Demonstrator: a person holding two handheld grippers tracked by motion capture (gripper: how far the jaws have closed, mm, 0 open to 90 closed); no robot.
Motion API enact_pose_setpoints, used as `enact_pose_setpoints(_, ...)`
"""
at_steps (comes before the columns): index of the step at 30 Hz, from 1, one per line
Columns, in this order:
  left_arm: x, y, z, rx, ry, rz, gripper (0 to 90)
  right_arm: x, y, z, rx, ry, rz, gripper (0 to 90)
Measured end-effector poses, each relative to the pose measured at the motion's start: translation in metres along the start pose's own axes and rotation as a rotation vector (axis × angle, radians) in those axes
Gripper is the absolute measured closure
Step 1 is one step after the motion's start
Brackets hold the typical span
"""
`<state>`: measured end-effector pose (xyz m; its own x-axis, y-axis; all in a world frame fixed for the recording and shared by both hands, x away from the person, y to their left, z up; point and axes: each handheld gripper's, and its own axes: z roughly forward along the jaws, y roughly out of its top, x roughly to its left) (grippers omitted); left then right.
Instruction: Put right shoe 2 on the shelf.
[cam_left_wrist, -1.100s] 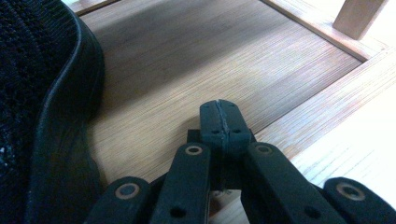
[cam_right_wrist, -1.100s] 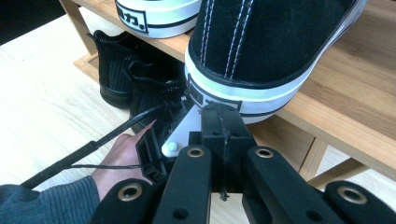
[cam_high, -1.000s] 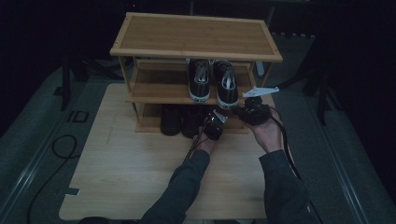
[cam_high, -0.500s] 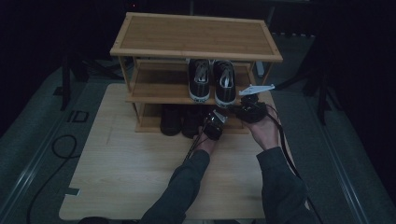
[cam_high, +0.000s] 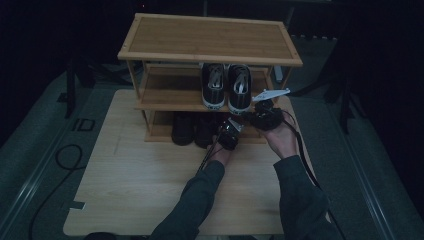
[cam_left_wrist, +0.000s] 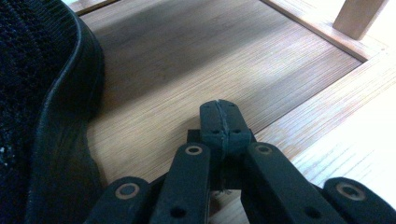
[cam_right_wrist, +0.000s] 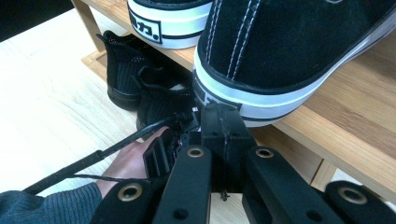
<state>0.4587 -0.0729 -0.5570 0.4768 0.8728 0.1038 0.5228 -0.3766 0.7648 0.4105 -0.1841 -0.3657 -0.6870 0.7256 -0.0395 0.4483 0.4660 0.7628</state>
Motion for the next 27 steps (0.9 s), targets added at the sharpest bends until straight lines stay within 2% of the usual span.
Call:
enact_pose_setpoints(6,0.0,0.0,0.0,0.0,-0.001,0.0,90.0,0.0,-0.001,-0.001,-0.001,-0.007,-0.007,90.0)
enact_pose_setpoints(11,0.0,0.0,0.0,0.0,-0.001,0.0,90.0,-0.003,-0.001,-0.011,-0.019,-0.052,0.0,90.0)
enact_pose_setpoints(15,0.0,0.0,0.0,0.0,-0.001,0.0,90.0,-0.006,-0.001,-0.01,-0.013,-0.066,0.008,90.0)
enact_pose_setpoints(27,0.0,0.0,-0.001,0.007,0.001,0.008,90.0,-0.006,0.001,-0.004,-0.018,-0.056,0.011,90.0)
